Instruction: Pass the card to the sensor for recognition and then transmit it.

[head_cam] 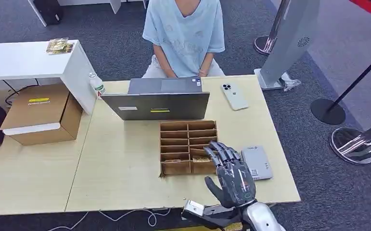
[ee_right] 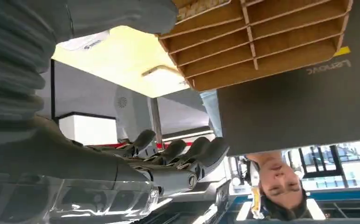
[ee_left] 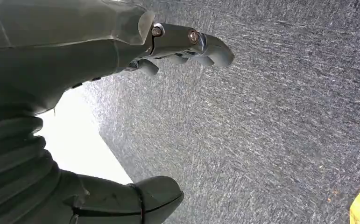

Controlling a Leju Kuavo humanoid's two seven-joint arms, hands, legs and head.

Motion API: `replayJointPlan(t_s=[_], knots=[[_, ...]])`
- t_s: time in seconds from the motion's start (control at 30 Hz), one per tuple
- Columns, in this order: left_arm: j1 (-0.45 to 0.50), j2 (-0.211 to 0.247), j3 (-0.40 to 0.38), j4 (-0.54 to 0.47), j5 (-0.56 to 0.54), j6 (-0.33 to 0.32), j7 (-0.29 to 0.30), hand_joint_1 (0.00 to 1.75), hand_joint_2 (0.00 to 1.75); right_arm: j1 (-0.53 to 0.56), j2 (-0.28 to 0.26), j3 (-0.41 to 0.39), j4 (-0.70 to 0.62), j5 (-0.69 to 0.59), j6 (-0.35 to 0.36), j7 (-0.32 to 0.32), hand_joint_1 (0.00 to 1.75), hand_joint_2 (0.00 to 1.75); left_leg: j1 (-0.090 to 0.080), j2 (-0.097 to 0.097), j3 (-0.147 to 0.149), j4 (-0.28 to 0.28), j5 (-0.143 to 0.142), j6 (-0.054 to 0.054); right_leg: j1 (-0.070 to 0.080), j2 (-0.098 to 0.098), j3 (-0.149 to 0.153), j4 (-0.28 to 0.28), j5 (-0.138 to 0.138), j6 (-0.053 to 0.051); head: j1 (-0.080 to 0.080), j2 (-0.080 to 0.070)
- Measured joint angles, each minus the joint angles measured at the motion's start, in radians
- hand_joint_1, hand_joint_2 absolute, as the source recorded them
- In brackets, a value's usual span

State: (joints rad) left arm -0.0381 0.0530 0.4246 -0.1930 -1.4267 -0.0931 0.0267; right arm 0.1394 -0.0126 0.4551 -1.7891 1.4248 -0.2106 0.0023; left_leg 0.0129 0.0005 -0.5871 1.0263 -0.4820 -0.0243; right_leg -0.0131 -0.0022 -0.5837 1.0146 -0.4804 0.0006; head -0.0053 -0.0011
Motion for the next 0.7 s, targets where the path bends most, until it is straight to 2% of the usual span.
replayJointPlan(t_s=[0.33,0.57,0.63,0.7], knots=[[0.0,0.0,0.0,0.0,-0.002,0.0,-0.002,0.0,1.75,-0.039,0.004,0.028,0.056,-0.017,0.004,-0.013,0.38,1.75,0.0,0.0,0.0,0.0,0.0,0.0,0.0,0.0,0.0,0.0,0.0,0.0,0.0,0.0],[0.0,0.0,0.001,0.0,-0.004,0.0,-0.005,0.0,1.75,-0.076,0.006,0.045,0.1,-0.012,0.009,-0.005,0.49,1.75,0.0,0.0,0.0,0.0,0.0,0.0,0.0,0.0,0.0,0.0,0.0,0.0,0.0,0.0],[0.0,0.0,0.001,0.0,-0.006,0.0,-0.006,0.0,1.75,-0.083,0.009,0.047,0.111,-0.008,0.01,0.0,0.47,1.75,0.0,0.0,0.0,0.0,0.0,0.0,0.0,0.0,0.0,0.0,0.0,0.0,0.0,0.0],[0.0,0.0,0.001,0.0,-0.006,0.001,-0.007,0.0,1.75,-0.091,0.009,0.052,0.122,-0.006,0.011,0.005,0.56,1.75,0.0,0.0,0.0,0.0,0.0,0.0,0.0,0.0,0.0,0.0,0.0,0.0,0.0,0.0]])
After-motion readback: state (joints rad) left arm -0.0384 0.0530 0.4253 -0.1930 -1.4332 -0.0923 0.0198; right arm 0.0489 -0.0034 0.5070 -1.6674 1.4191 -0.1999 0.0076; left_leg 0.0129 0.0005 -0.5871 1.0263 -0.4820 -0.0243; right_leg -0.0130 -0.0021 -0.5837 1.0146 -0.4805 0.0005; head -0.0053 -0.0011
